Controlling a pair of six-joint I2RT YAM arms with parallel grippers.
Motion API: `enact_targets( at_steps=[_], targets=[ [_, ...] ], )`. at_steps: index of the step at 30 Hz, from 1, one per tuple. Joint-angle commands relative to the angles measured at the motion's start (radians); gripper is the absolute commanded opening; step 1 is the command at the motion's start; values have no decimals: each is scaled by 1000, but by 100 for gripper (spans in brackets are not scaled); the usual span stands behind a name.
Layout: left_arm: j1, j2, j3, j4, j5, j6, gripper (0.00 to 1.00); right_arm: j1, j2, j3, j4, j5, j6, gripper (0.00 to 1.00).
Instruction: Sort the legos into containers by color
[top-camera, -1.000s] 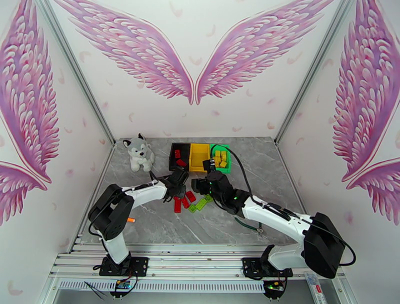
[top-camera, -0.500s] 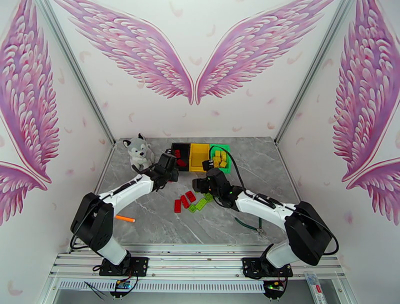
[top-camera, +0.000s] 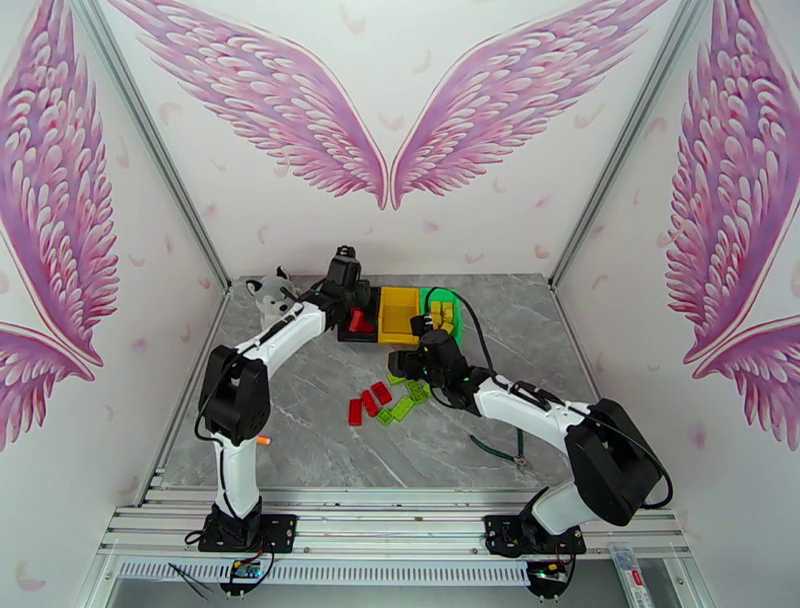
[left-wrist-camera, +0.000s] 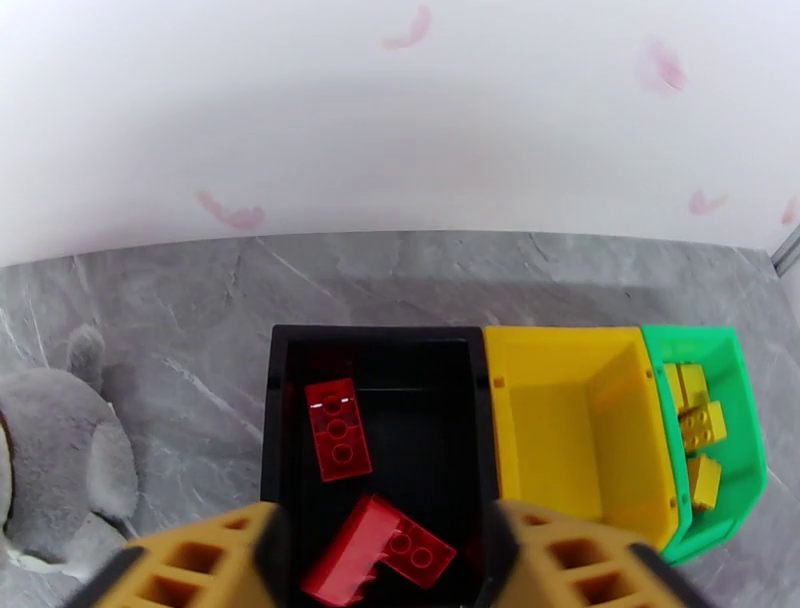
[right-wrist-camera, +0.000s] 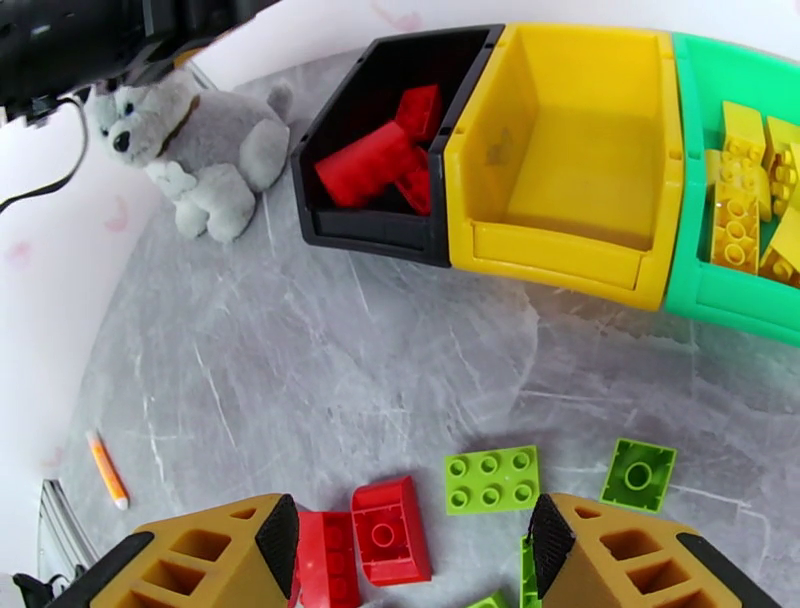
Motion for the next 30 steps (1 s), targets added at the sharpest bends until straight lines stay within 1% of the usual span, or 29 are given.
enact_targets(
  at_steps=[1, 4, 8, 13, 19, 22, 26, 30],
  targets=[
    [1, 8, 49, -15, 16, -19, 72, -19, -6, 2, 31, -38, 20, 68],
    [-14, -59, -19, 24, 8, -24, 74, -29, -1, -3, 41, -46, 20, 68],
    [-56, -189, -172, 77, -57, -21, 78, -33, 6, 0, 46, -60, 16, 68],
    [-107, -383, -434, 138, -133, -56, 79, -32, 15, 9, 47, -94, 18, 68],
    [-179, -591, -750, 139, -159, -131, 81, -32, 22, 24, 32, -140, 33, 67],
    [-233, -694, -885, 110, -172, -179, 82, -30, 25, 38, 11, -168, 47, 66],
    [-329, -808, -1033, 53, -180, -262, 82, -20, 24, 39, 18, -209, 67, 66],
    [-451, -856, -1114, 19, -224, -353, 82, 1, 7, 28, 25, -205, 82, 66]
  ],
)
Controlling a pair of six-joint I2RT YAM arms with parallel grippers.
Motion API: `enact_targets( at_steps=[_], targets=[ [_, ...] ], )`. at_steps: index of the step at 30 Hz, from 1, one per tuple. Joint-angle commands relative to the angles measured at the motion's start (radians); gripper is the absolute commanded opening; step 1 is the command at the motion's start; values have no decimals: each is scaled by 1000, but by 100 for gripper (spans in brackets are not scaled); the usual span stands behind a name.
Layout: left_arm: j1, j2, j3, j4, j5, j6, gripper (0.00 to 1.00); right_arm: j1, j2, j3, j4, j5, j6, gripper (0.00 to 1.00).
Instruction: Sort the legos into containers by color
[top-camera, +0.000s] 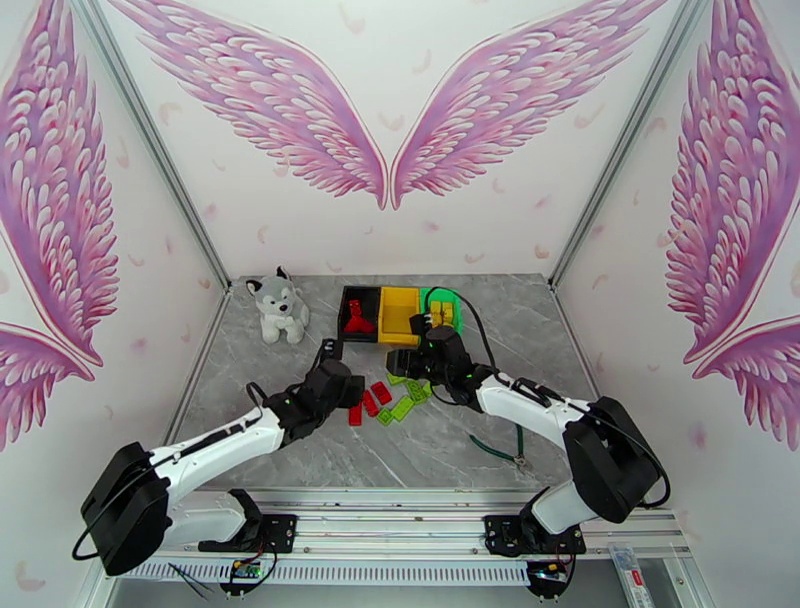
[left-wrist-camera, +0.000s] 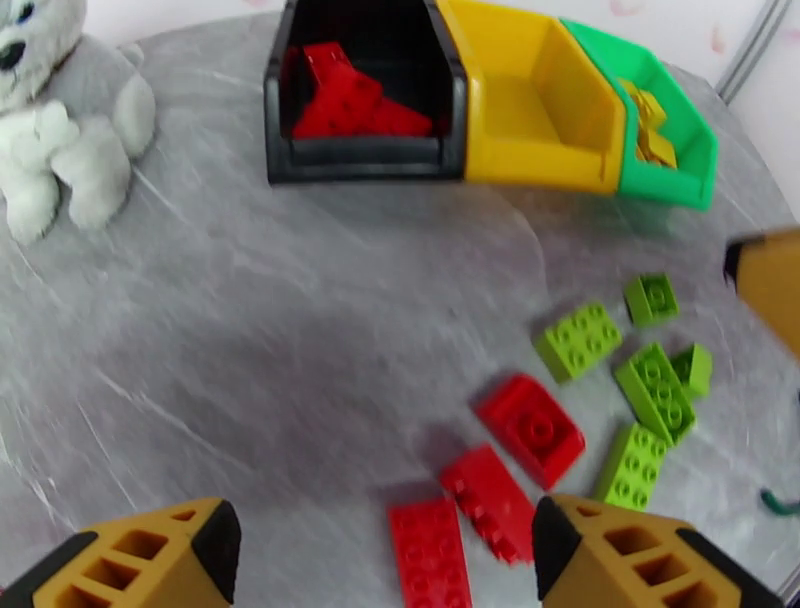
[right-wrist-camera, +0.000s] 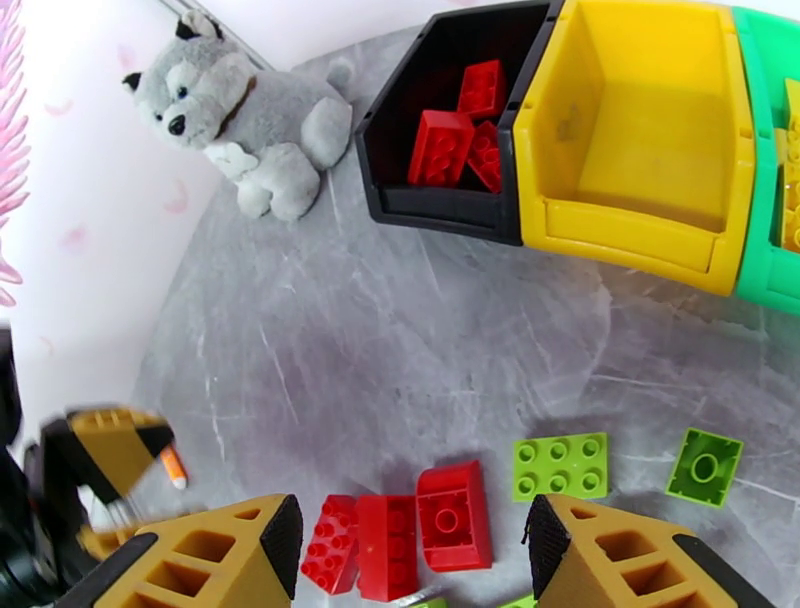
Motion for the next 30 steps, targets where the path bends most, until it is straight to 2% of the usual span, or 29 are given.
enact_targets(
  at_steps=[1, 6, 9, 18, 30],
  targets=[
    [-86, -35, -50, -46, -70, -116, 82, 26, -12, 24, 2, -17, 31, 67],
    [-201, 26, -46, -114, -195, -205, 82, 40, -52, -4, 19, 7, 40, 73],
    [-217, 72, -59, -80, -193, -227, 82, 41, -58, -5, 19, 16, 38, 74],
    [-219, 230, -19, -68, -202, -248, 82, 39, -18, 22, 19, 24, 29, 75],
    [-187, 344, 14, 5, -146, -205, 69, 36, -29, 14, 14, 36, 29, 75]
  ],
)
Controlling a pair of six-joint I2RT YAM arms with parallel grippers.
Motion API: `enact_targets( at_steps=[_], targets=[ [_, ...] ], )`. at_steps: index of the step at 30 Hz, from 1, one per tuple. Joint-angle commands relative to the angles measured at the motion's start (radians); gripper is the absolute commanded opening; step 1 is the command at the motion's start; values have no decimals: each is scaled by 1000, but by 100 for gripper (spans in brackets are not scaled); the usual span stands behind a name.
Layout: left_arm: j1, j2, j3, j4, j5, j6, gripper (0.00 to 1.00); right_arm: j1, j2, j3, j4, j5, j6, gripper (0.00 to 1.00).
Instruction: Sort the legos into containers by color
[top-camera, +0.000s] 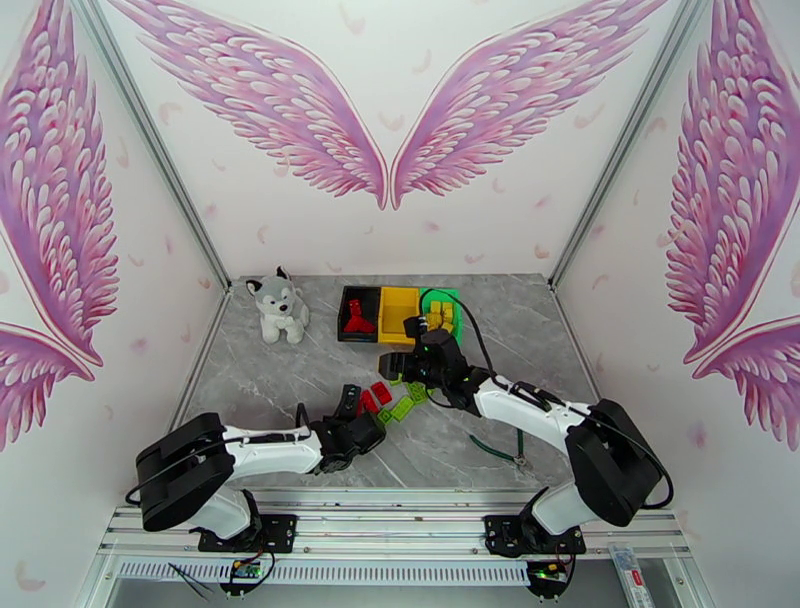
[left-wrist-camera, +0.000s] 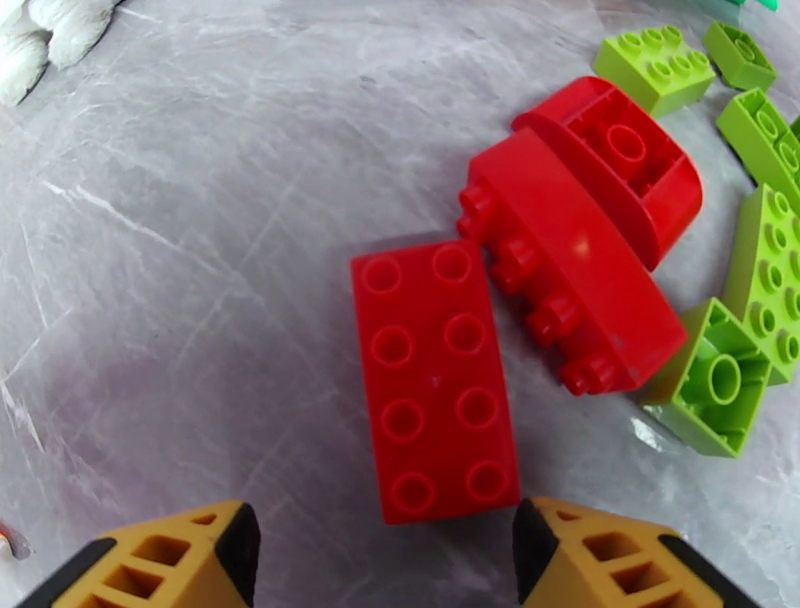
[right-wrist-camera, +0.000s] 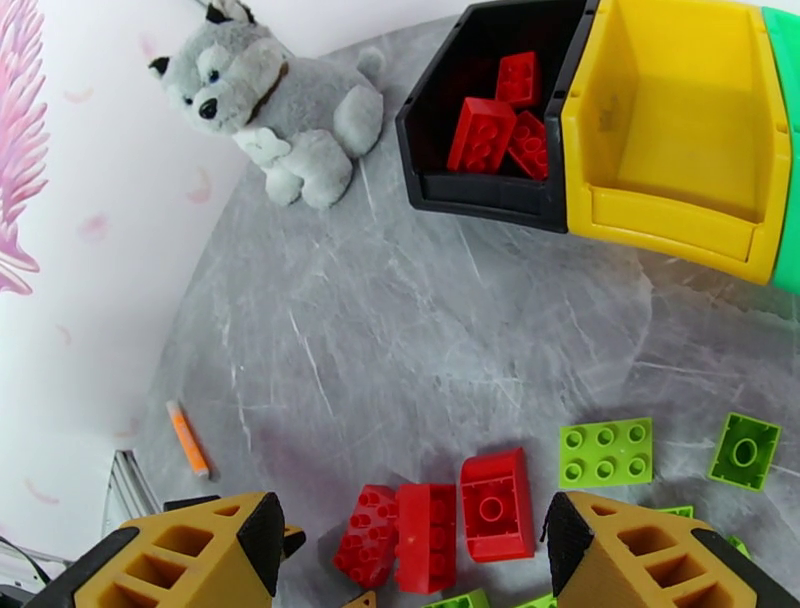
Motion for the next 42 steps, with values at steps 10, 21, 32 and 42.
enact_targets(
  at_steps=[10, 21, 32, 42],
  targets=[
    [43, 62, 48, 86, 57, 43, 54, -10, -9, 14, 10, 33, 3, 75],
    [64, 13, 24, 91, 31, 55, 36, -25, 0, 11, 14, 29, 7, 75],
    [222, -237, -37, 61, 113, 145, 36, -29, 49, 29, 51, -61, 18, 75],
    [458, -183, 125, 90, 352, 289, 36, -31, 152, 81, 93, -197, 42, 73]
  ],
)
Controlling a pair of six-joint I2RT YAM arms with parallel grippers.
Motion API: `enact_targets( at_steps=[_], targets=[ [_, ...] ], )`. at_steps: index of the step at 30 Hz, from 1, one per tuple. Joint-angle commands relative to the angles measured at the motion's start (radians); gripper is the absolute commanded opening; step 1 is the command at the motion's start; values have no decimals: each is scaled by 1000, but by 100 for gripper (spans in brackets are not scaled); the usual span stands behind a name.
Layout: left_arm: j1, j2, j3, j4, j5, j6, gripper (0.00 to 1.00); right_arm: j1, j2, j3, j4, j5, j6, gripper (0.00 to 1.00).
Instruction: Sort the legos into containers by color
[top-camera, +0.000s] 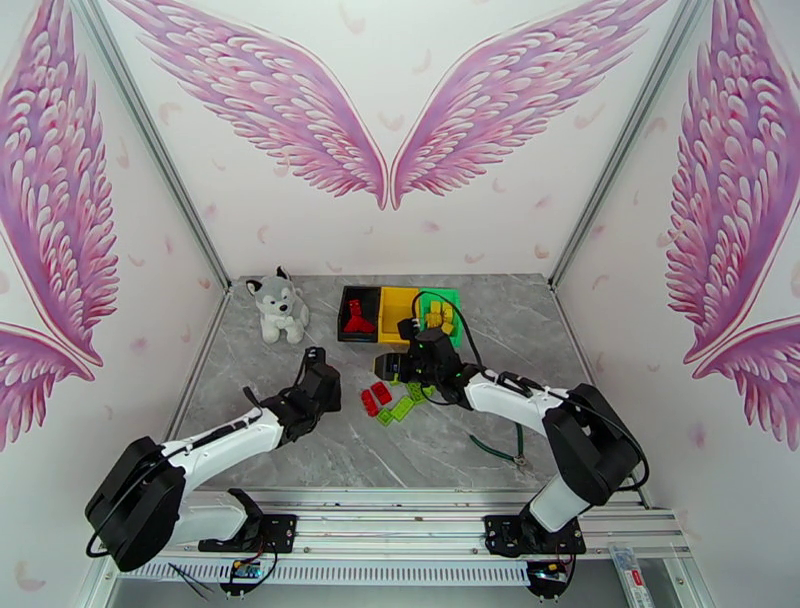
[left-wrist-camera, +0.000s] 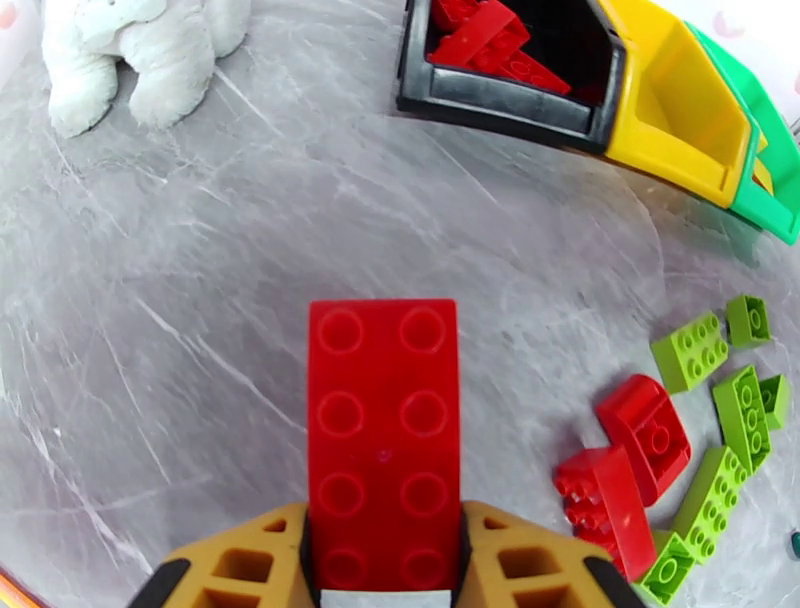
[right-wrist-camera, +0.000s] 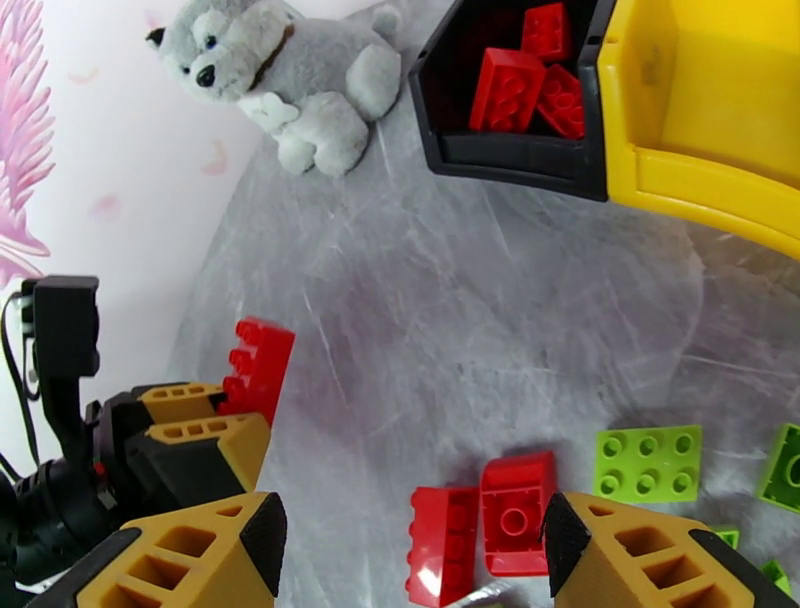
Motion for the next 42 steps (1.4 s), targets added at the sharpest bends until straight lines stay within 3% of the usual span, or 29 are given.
enact_targets(
  at_steps=[1, 19, 22, 24, 27, 34, 42],
  targets=[
    [46, 60, 126, 13, 118, 79, 36, -9, 30, 38, 40, -57, 21, 73],
    [190, 647, 918, -185, 257, 212, 36, -126, 9, -29, 105, -109, 68, 73],
    [190, 726, 1043, -232, 277, 214, 45, -141, 9, -35, 113, -117, 71, 73],
    [187, 756, 1098, -256, 282, 212, 60, -150, 7, -39, 120, -124, 76, 73],
    [180, 750, 1107, -251, 276, 205, 69, -157, 8, -44, 127, -129, 80, 73],
    [135, 617, 946, -182, 208, 195, 72, -156, 10, -47, 134, -126, 83, 73],
    [33, 409, 668, -129, 32, 186, 74, -155, -17, -57, 117, -97, 68, 73]
  ],
)
